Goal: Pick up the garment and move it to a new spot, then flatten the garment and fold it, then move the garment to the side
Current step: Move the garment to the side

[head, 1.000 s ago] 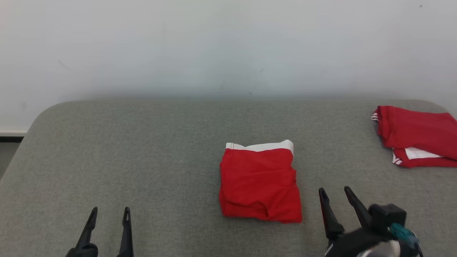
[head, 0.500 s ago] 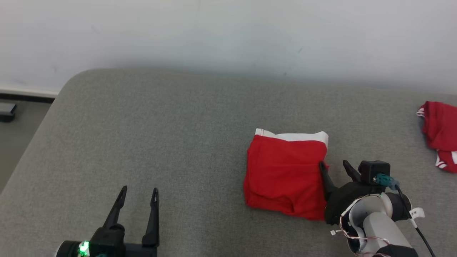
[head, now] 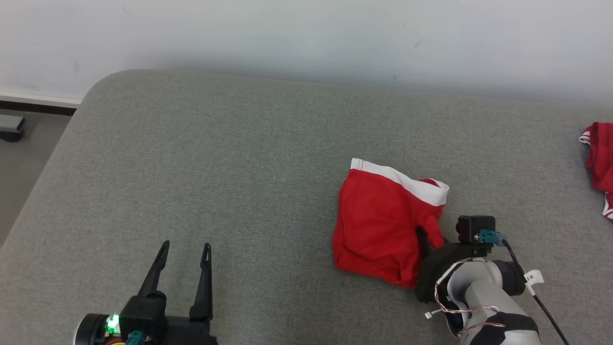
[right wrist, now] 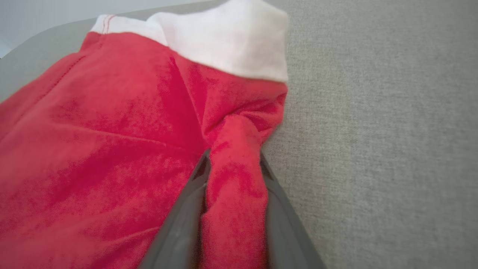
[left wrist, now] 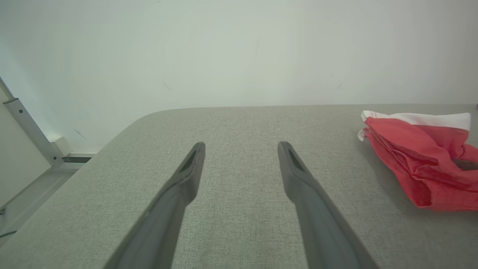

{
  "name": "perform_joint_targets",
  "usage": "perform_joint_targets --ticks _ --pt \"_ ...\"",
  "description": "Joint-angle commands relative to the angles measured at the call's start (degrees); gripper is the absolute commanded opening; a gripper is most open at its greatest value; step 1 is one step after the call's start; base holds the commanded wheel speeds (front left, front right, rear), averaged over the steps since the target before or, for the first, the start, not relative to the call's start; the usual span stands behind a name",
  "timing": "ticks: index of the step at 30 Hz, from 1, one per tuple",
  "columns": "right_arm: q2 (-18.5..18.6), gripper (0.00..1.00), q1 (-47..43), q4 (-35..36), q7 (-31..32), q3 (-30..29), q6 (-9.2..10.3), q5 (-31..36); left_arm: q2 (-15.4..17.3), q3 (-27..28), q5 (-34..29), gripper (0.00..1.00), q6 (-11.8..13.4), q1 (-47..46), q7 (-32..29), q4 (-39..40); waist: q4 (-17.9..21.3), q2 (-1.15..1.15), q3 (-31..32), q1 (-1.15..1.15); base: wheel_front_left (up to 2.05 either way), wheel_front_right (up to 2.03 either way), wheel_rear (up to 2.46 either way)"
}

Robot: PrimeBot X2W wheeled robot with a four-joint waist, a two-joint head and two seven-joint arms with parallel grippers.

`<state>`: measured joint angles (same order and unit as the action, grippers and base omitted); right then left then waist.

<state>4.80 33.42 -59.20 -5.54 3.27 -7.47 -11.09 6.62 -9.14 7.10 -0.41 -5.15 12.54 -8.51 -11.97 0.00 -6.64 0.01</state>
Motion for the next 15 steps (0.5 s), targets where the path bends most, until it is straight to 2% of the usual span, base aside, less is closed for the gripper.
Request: perform_joint_targets --ticks 1,9,15 --pt "-0.26 0.0 0.14 -1.05 -0.14 0.68 -0.05 -0.72 0.27 0.19 0.66 1.0 0.33 -0.88 0.41 -0.17 0.38 0.0 0.11 -0.01 0.0 0.0 0.0" --pt "3.85 0.0 5.24 -0.81 -2.13 7.35 -0.05 -2.87 0.88 1.04 1.34 1.0 1.11 0.17 0.97 0.51 2.28 0.0 -0.58 -0.01 0.0 0.0 0.0" --pt "10.77 0.0 10.59 3.16 1.18 17.02 -0.05 -5.66 1.14 1.07 1.11 1.0 1.37 -0.67 1.21 1.96 5.08 0.0 -4.27 -0.01 0.0 0.0 0.0"
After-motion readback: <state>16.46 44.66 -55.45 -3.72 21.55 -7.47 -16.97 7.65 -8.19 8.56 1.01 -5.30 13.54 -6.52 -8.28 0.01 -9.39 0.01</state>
